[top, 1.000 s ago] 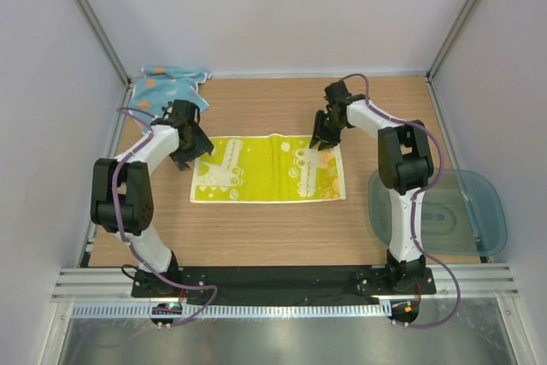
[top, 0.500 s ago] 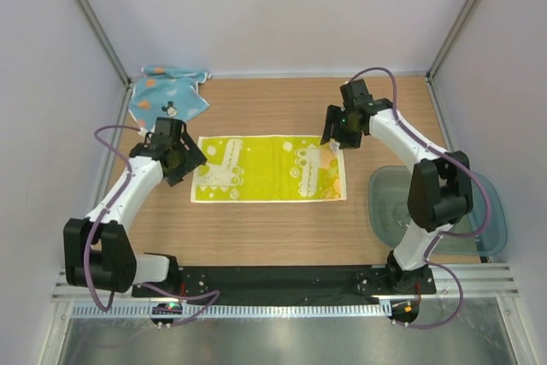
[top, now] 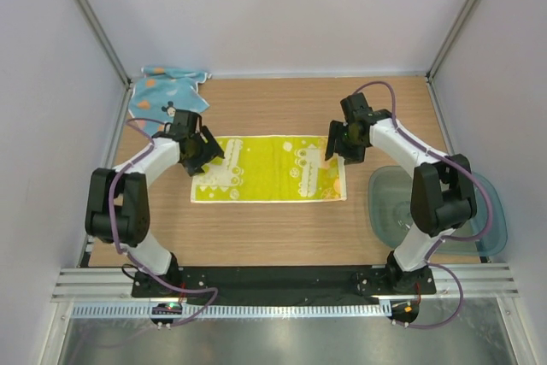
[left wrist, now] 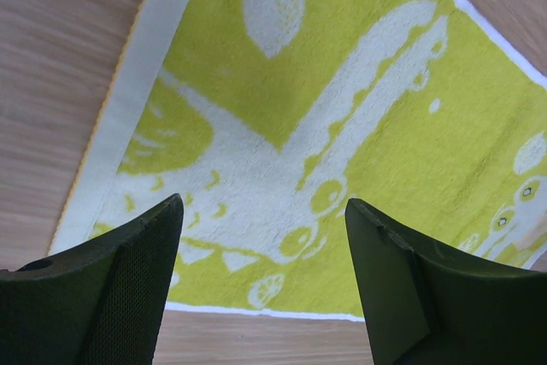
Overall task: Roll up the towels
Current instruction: Flatten the towel, then fold the towel
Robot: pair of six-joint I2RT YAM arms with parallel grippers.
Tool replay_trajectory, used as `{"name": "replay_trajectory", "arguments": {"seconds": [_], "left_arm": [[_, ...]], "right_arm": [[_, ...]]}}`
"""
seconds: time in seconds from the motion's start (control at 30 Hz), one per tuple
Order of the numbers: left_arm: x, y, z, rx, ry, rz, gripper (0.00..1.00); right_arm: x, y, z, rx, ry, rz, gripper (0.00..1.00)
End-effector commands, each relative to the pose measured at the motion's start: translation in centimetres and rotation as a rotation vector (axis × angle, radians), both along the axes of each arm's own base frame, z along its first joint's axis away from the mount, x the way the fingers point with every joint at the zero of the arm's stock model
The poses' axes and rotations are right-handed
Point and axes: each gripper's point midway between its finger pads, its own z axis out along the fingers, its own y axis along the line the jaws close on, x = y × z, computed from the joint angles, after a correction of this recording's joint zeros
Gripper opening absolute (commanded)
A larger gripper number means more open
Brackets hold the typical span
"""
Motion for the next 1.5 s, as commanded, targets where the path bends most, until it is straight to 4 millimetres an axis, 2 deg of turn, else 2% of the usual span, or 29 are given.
{"name": "replay_trajectory", "arguments": {"seconds": [0.0, 0.2, 0.3, 0.43, 0.6, 0.8, 0.87, 1.13, 1.23, 1.33, 1.47], "left_arm": [[3.2, -1.1, 1.2, -0.038, -0.078, -0.016, 0.77], [3.6, 1.6, -0.8, 0.066, -0.023, 0.005, 0.78], [3.6, 3.7, -1.7, 0.100, 0.003, 0.052, 0.78], [3.8, 5.8, -1.7, 0.151, 0.008, 0.082, 0.78], [4.3, 7.4, -1.5, 0.177, 0.021, 0.108, 0.79], [3.8, 7.6, -0.8, 0.187, 0.018, 0.109, 0.77], [3.1, 7.7, -1.4, 0.188, 0.041, 0.118, 0.68], [1.0, 6.6, -3.9, 0.186, 0.096, 0.100, 0.53], [0.9, 6.5, -4.4, 0.182, 0.101, 0.094, 0.47], [0.9, 6.7, -4.5, 0.202, 0.109, 0.094, 0.24], [1.1, 7.5, -3.9, 0.247, 0.109, 0.107, 0.11]], "right_arm": [[0.2, -0.1, 2.1, 0.007, -0.067, 0.001, 0.66], [0.0, 0.1, 2.1, 0.010, -0.062, 0.016, 0.66], [-0.1, -0.1, 2.2, 0.006, -0.057, 0.024, 0.66], [-0.2, 0.1, 2.4, 0.006, -0.055, 0.041, 0.66], [-0.1, 0.0, 2.6, 0.004, -0.058, 0.053, 0.66], [-0.2, 0.1, 2.9, 0.010, -0.063, 0.057, 0.66], [-0.2, 0.2, 3.1, 0.016, -0.066, 0.060, 0.66], [-0.4, 0.1, 3.4, 0.010, -0.073, 0.066, 0.66], [-0.4, 0.0, 3.2, 0.009, -0.070, 0.068, 0.66], [-0.4, 0.1, 3.2, 0.011, -0.071, 0.068, 0.66], [-0.4, 0.0, 3.1, 0.007, -0.069, 0.067, 0.65]]}}
